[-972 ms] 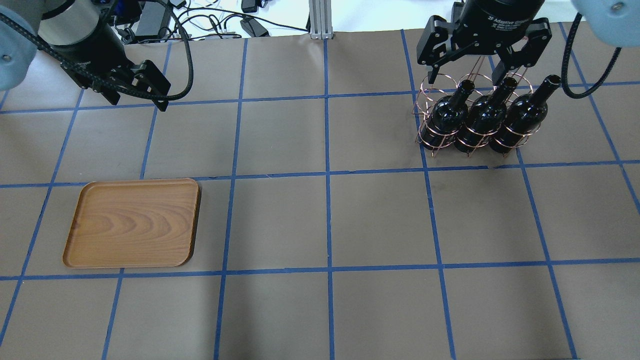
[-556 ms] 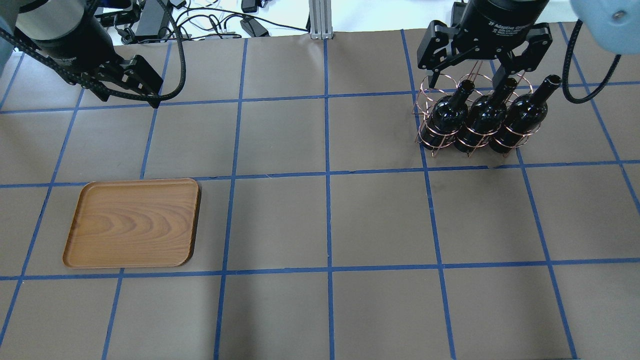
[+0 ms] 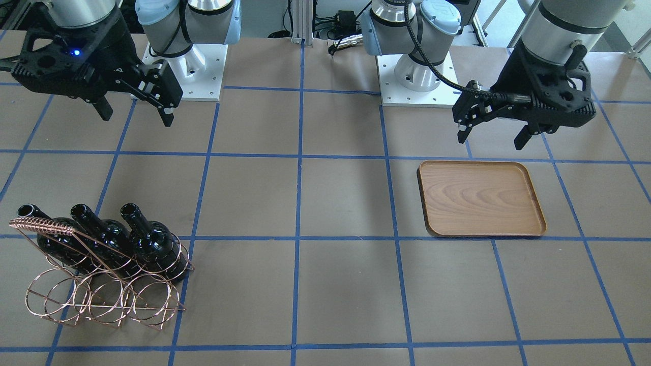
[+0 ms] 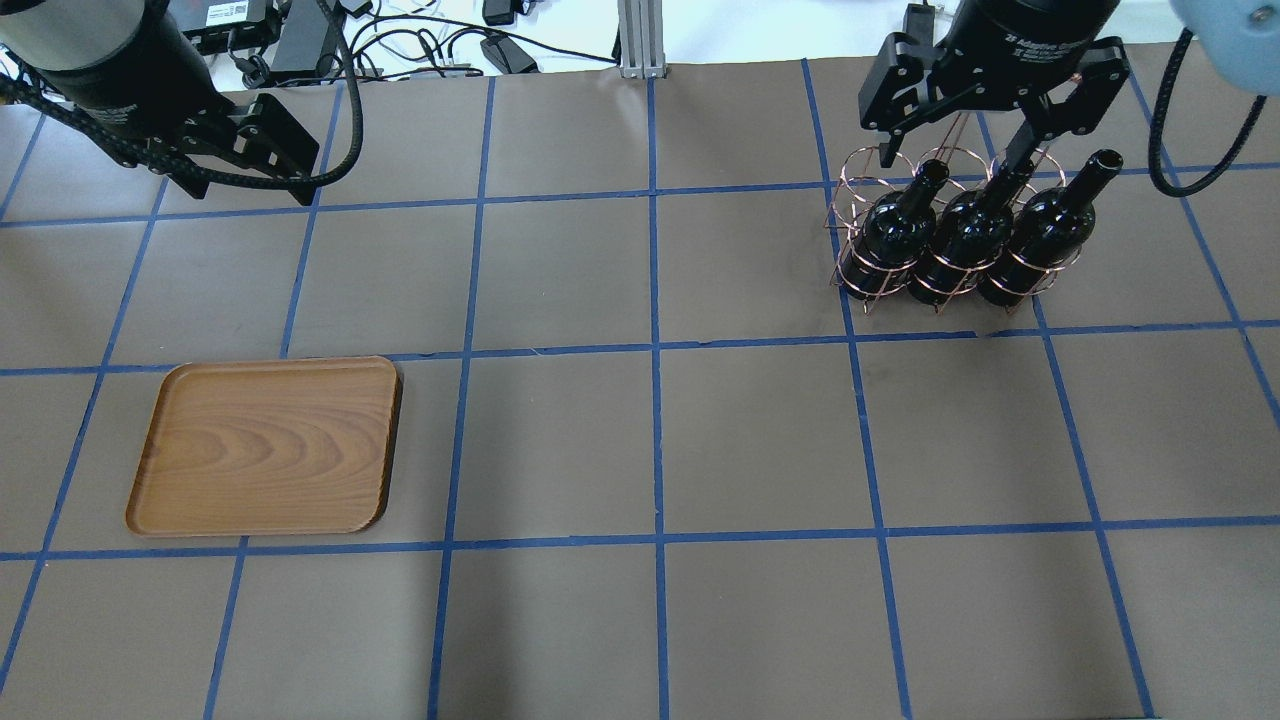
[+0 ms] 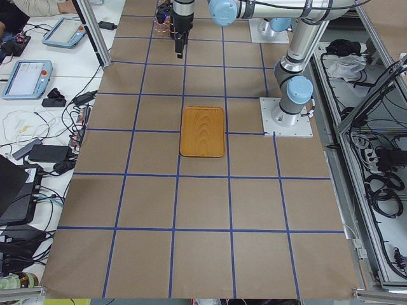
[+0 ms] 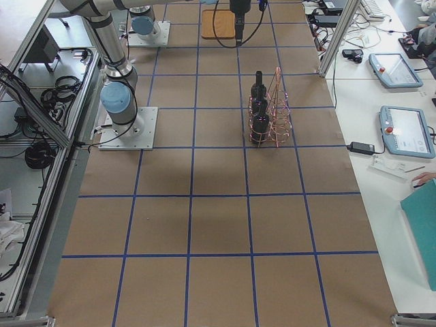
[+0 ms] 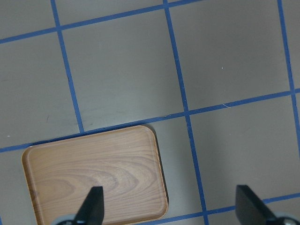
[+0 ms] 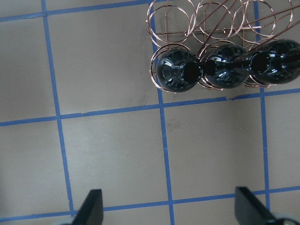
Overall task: Take wine from basket and place on tray
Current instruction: 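Lower the right gripper onto a dark wine bottle in the copper rack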
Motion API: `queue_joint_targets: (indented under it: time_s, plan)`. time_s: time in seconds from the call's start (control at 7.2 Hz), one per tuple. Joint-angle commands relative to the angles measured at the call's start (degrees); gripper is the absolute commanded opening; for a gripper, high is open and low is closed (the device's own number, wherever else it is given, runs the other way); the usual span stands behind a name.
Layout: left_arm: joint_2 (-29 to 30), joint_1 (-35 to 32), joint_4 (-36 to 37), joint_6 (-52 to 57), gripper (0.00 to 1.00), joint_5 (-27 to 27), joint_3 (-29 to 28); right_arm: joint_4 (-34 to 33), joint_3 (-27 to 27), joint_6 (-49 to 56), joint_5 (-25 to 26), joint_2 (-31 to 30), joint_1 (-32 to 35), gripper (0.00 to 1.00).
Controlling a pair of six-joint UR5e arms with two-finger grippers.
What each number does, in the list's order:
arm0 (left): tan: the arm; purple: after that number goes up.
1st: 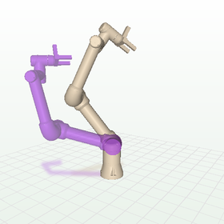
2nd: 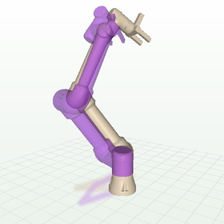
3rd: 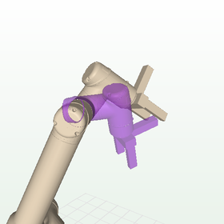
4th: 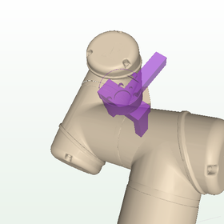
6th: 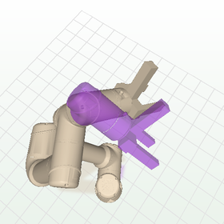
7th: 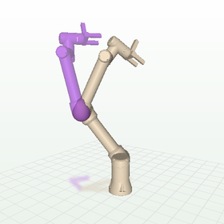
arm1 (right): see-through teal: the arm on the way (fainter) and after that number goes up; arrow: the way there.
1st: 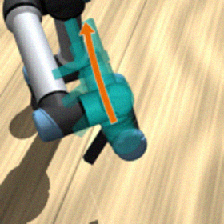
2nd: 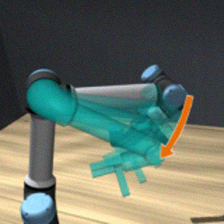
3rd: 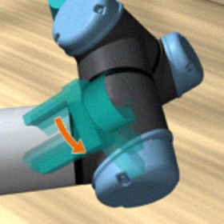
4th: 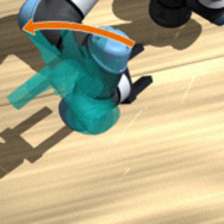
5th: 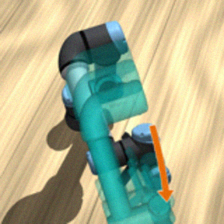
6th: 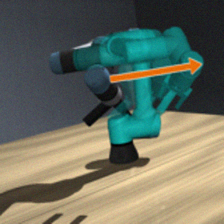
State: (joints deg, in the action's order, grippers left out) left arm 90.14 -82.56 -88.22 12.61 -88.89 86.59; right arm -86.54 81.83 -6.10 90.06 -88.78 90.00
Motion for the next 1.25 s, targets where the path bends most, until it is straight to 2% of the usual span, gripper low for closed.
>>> queue_joint_targets:
  time_s: [0.0,0.42,0.56,0.69,0.83,1.11]
  plan:
    - [-0.1,-1.5,-0.2,-7.7,1.0,-0.2,0.1,0.6,0.1,1.4,-0.1,-0.2,-2.4,1.0]
    - [-0.4,-3.4,0.3,-10.8,1.0,-0.3,0.9,0.2,0.4,1.9,-0.1,-0.1,-2.6,1.0]
    - [-0.1,-3.4,0.3,-10.5,1.0,-0.2,1.0,-1.6,0.4,12.9,0.0,1.3,-4.9,1.0]
    - [-0.4,-3.4,-0.5,-9.9,1.0,-0.2,1.0,-3.5,0.4,16.4,-0.4,5.3,-10.3,1.0]
    - [-0.7,-3.4,-0.5,-9.5,1.0,-0.1,1.7,-5.7,0.4,18.2,-0.6,7.5,-12.8,1.0]
    - [-1.4,-3.5,-0.4,-8.7,1.0,-0.1,2.2,-14.0,4.7,17.5,-0.2,9.7,-12.9,0.97]
